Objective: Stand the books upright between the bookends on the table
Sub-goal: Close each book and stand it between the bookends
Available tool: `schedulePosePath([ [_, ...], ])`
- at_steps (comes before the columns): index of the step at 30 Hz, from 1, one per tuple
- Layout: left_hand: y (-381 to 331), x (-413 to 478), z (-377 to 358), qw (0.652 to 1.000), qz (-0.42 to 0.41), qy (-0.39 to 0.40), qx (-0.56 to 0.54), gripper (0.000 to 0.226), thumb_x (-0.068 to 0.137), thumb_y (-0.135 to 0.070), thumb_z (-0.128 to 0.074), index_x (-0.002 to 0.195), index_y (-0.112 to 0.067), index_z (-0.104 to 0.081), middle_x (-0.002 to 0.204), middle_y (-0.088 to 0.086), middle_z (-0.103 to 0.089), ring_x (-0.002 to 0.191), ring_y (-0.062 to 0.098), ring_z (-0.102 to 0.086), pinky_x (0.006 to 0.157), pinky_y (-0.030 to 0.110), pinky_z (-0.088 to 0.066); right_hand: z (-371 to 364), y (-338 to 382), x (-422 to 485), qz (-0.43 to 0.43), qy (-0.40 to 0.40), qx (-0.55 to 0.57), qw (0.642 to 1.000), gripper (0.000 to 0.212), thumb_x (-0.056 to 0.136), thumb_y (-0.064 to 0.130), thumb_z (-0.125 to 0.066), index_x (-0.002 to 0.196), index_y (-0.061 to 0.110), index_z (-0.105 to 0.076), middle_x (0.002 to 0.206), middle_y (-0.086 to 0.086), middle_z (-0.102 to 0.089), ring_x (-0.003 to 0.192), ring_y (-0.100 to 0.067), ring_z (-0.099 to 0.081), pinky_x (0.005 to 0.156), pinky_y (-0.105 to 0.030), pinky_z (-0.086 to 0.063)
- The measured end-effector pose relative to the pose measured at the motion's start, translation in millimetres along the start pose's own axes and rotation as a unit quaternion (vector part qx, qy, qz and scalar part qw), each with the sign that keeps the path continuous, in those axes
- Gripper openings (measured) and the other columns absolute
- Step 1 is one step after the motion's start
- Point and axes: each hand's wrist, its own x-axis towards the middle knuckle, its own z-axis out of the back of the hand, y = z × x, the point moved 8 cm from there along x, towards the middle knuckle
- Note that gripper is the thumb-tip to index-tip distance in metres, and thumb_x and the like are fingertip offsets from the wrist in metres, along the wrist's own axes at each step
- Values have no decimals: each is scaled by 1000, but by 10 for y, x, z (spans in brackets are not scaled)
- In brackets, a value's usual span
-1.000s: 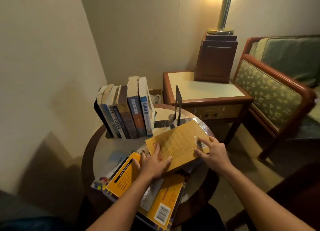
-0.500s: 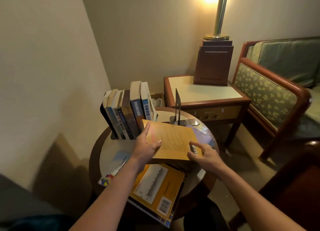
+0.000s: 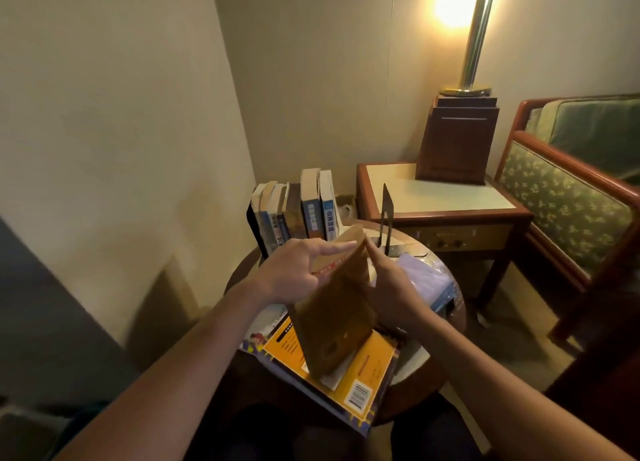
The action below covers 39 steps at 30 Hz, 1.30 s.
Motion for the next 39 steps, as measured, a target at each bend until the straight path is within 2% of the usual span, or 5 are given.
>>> schedulePosePath([
  [11, -38, -2, 67, 995, -53, -57, 58, 53, 89, 4, -60, 124, -33, -69, 130, -7, -61, 118, 14, -54, 100, 37, -51, 249, 14, -58, -43, -53, 56, 996, 48, 88, 17, -74, 119, 27, -39, 117, -4, -58, 101, -19, -64, 74, -36, -63],
  [23, -259, 275, 94, 976, -131, -122, 120, 37, 87, 4, -68, 108, -25, -76, 118, -8, -69, 113, 19, -61, 102, 53, -45, 593, 405, -75, 96, -73, -80, 990, 34, 87, 10, -74, 108, 24, -51, 100, 1, -68, 90, -17, -67, 68, -33, -62],
  [30, -90, 244, -125, 969, -114, -180, 128, 34, 82, -10, -79, 112, -24, -72, 138, -6, -62, 137, 20, -49, 113, 60, -31, 432, 266, -242, 56, -70, -60, 994, 42, 86, 6, -75, 122, 21, -59, 98, 10, -63, 82, -5, -63, 68, -6, -51],
  [34, 25, 154, -248, 968, -108, -210, 82, 38, 82, -21, -80, 117, -20, -65, 155, 0, -45, 150, 25, -29, 119, 57, -17, 432, 291, -206, 32, -43, -35, 998, 40, 87, 6, -74, 121, 24, -61, 98, 26, -56, 86, -6, -63, 65, -11, -55],
  [39, 279, 91, -476, 969, -61, -241, 16, 46, 88, -18, -76, 129, -21, -56, 163, 2, -28, 151, 31, -22, 115, 61, -29, 444, 251, -110, -22, 35, -48, 998, 47, 88, 3, -70, 119, 35, -55, 121, 1, -57, 106, -19, -59, 69, -24, -61],
])
